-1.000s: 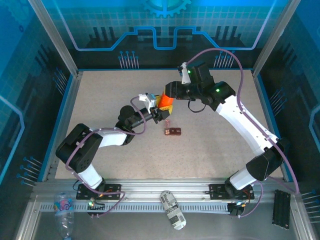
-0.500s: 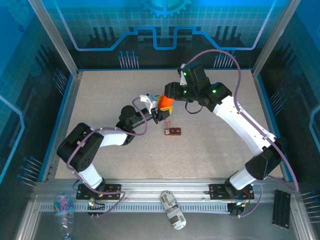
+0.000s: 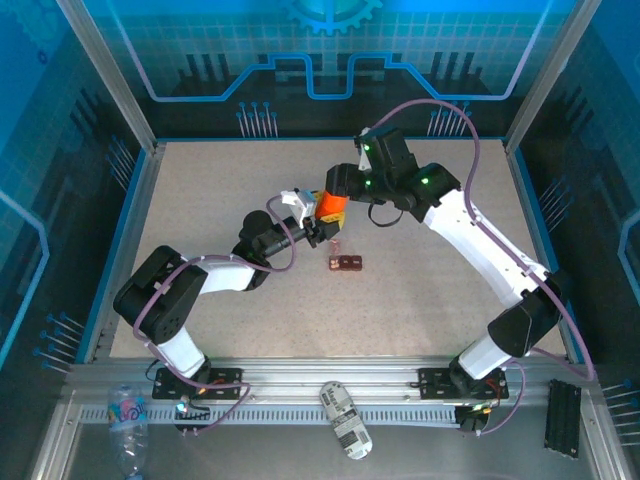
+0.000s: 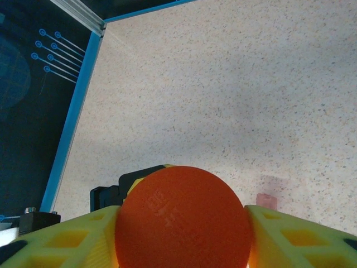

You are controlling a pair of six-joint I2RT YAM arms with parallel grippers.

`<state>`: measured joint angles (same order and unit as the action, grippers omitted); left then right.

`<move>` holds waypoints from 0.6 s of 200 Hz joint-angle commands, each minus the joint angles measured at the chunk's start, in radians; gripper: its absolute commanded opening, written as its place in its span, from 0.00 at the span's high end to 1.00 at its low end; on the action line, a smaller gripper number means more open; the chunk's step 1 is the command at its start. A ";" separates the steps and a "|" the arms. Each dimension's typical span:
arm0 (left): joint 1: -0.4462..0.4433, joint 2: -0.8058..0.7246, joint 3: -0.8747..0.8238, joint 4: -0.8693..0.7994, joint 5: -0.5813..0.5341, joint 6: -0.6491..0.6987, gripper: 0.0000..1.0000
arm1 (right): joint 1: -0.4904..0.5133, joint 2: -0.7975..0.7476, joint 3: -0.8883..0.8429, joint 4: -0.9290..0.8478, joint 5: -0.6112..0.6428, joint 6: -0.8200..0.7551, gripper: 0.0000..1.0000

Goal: Sort the pills into containers

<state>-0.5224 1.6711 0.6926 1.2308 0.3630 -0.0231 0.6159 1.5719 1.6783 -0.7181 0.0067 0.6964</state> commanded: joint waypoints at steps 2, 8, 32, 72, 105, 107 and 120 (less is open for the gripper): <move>-0.015 -0.009 0.028 0.088 0.005 0.019 1.00 | 0.002 0.005 0.044 -0.036 -0.084 -0.030 0.36; -0.016 -0.007 0.028 0.088 0.005 0.017 1.00 | -0.004 0.001 0.051 -0.035 -0.090 -0.040 0.34; -0.016 0.004 0.033 0.094 0.004 -0.001 1.00 | -0.026 -0.007 0.086 -0.051 -0.117 -0.096 0.24; -0.015 0.010 0.034 0.115 0.017 -0.050 1.00 | -0.070 -0.040 0.098 -0.073 -0.196 -0.223 0.14; -0.013 0.006 0.036 0.137 0.038 -0.130 1.00 | -0.146 -0.112 0.025 0.003 -0.339 -0.361 0.13; -0.012 0.006 0.037 0.138 0.039 -0.139 1.00 | -0.152 -0.117 0.021 0.008 -0.350 -0.373 0.13; -0.009 0.004 0.038 0.150 0.053 -0.187 1.00 | -0.187 -0.139 -0.003 0.037 -0.420 -0.445 0.13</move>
<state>-0.5331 1.6714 0.6952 1.2888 0.3752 -0.1070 0.4873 1.5032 1.7115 -0.7418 -0.2504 0.4225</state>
